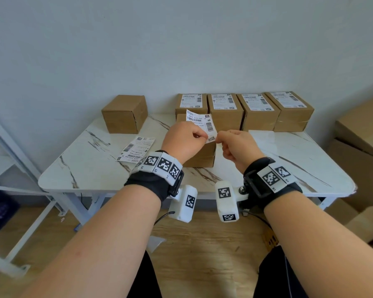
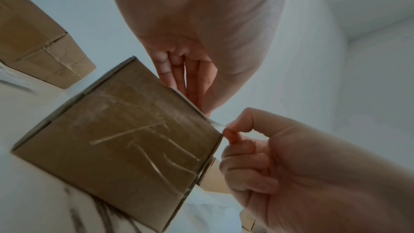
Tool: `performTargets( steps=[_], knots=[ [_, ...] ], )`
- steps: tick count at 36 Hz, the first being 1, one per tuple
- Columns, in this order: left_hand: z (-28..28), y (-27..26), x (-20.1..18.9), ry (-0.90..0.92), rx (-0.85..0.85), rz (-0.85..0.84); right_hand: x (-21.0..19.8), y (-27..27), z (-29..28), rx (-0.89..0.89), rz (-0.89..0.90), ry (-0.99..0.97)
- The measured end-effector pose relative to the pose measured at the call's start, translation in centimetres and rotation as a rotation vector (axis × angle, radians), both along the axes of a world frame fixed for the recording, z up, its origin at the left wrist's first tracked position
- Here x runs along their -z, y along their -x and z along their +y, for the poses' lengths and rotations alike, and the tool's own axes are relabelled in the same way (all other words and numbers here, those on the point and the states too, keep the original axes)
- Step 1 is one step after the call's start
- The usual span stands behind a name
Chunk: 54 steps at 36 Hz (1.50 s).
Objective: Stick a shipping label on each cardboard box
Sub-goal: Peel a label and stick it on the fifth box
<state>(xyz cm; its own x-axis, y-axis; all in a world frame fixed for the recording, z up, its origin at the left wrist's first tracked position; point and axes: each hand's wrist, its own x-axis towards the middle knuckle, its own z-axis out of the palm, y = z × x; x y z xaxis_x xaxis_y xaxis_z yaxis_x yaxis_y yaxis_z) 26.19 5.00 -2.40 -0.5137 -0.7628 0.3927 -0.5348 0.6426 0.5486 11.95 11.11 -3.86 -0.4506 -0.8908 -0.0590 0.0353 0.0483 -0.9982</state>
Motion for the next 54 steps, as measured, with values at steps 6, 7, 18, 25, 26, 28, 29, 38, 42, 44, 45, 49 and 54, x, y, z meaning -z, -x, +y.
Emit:
performTargets(
  steps=[6,7,18,25,26,28,29,38,42,44,45,49,54],
  knots=[
    [-0.2,-0.1,-0.2,-0.045,0.002,0.01,0.1,0.0,-0.2,0.005,-0.034,0.006],
    [-0.2,-0.1,-0.2,-0.059,0.002,0.017,0.1,-0.1,-0.2,0.007,-0.041,0.007],
    [0.1,-0.5,-0.4,-0.11,0.016,0.048,0.3,-0.4,-0.5,0.006,-0.07,0.02],
    [-0.1,-0.5,-0.5,-0.106,0.013,0.037,0.4,-0.4,-0.6,-0.004,-0.067,0.037],
    [-0.1,-0.5,-0.5,-0.105,0.013,0.037,0.4,-0.4,-0.7,-0.001,-0.065,0.035],
    [-0.1,-0.4,-0.5,-0.102,0.011,0.038,0.4,-0.5,-0.7,0.003,-0.063,0.036],
    [-0.1,-0.4,-0.5,-0.103,0.011,0.04,0.4,-0.5,-0.7,0.004,-0.065,0.039],
    [-0.5,-0.3,-0.3,-0.113,0.012,0.058,0.4,-0.4,-0.5,-0.008,-0.066,0.063],
    [-0.6,-0.2,-0.2,-0.113,0.006,0.054,0.1,-0.5,-0.3,-0.039,-0.096,0.071],
    [-0.6,-0.2,-0.2,-0.114,0.005,0.06,-0.2,-0.5,-0.3,-0.034,-0.149,0.053],
    [-0.6,-0.2,-0.2,-0.113,0.004,0.058,-0.3,-0.5,-0.3,-0.033,-0.16,0.046],
    [-0.5,-0.3,-0.2,-0.113,0.003,0.047,-0.6,-0.5,-0.2,-0.034,-0.155,0.016],
    [-0.4,-0.3,-0.4,-0.114,0.014,0.021,-0.3,-0.2,-0.2,-0.043,-0.091,0.047]
  ],
)
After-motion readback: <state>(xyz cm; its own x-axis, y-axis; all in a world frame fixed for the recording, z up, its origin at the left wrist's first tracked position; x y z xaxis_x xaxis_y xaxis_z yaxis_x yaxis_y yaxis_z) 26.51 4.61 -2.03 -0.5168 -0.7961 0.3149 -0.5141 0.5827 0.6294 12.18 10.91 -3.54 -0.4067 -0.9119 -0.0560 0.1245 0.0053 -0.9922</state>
